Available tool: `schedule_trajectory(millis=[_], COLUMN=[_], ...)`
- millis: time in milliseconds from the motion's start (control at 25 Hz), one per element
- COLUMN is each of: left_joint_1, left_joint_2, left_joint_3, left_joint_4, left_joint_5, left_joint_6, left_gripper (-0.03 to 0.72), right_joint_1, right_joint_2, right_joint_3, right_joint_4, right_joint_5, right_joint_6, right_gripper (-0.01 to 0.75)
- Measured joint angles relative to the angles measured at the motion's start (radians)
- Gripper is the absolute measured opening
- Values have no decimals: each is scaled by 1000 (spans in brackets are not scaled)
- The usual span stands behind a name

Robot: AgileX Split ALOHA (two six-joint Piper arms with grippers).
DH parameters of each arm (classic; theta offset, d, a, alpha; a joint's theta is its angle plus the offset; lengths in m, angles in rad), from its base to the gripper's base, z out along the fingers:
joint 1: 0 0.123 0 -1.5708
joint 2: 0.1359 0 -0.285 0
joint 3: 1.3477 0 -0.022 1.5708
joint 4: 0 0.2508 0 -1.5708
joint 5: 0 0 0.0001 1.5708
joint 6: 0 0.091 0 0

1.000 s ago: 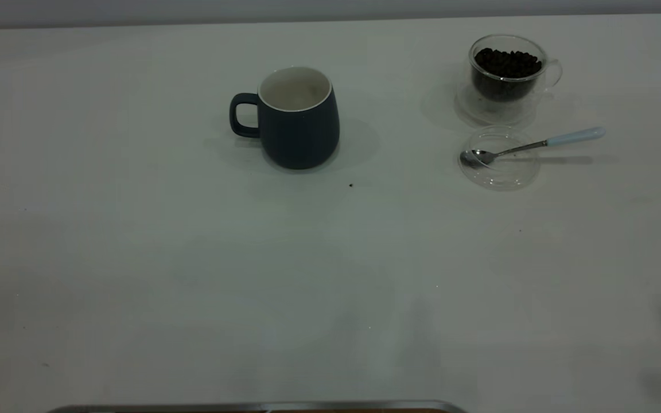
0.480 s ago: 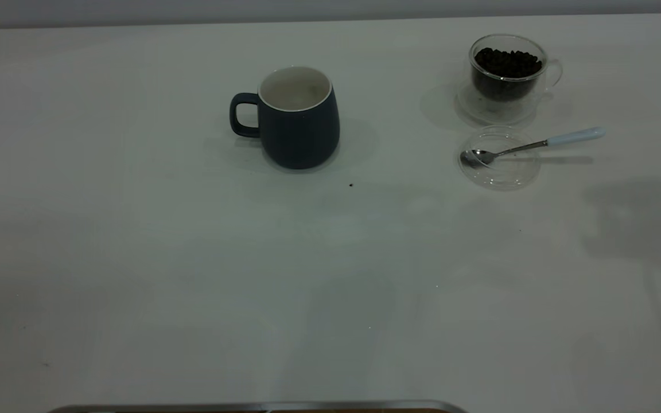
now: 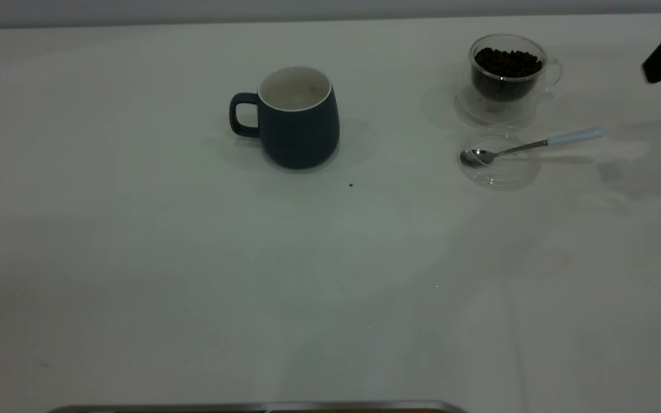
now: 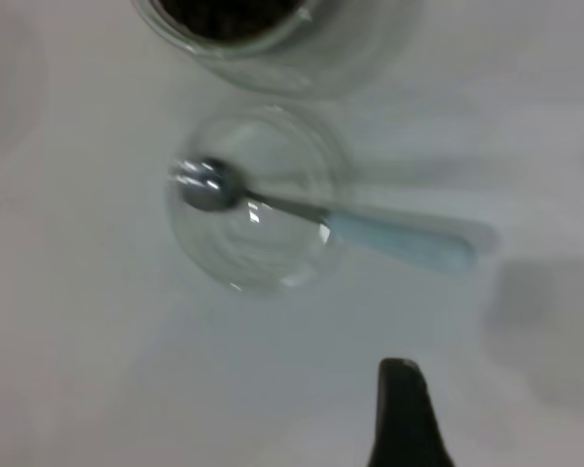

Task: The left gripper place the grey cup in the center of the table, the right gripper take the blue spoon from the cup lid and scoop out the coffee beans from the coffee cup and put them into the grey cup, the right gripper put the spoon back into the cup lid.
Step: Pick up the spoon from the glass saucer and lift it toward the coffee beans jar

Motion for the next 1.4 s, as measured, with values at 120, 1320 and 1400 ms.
schedule_trajectory(millis=[120, 1320, 1400], left_joint_1=[0, 0, 0], left_joint_2=[0, 0, 0], left_joint_3=[0, 0, 0], left_joint_4=[0, 0, 0], left_joint_5=[0, 0, 0], left_joint_6=[0, -2, -2], left_gripper=[588, 588, 588], right_joint_1=[-38, -75, -73], right_joint_2=[97, 479, 488], right_joint_3=[-46, -296, -296], right_joint_4=[119, 351, 364], right_joint_5=[52, 342, 349], right_joint_6=[-99, -220, -221], right_gripper=[537, 536, 536])
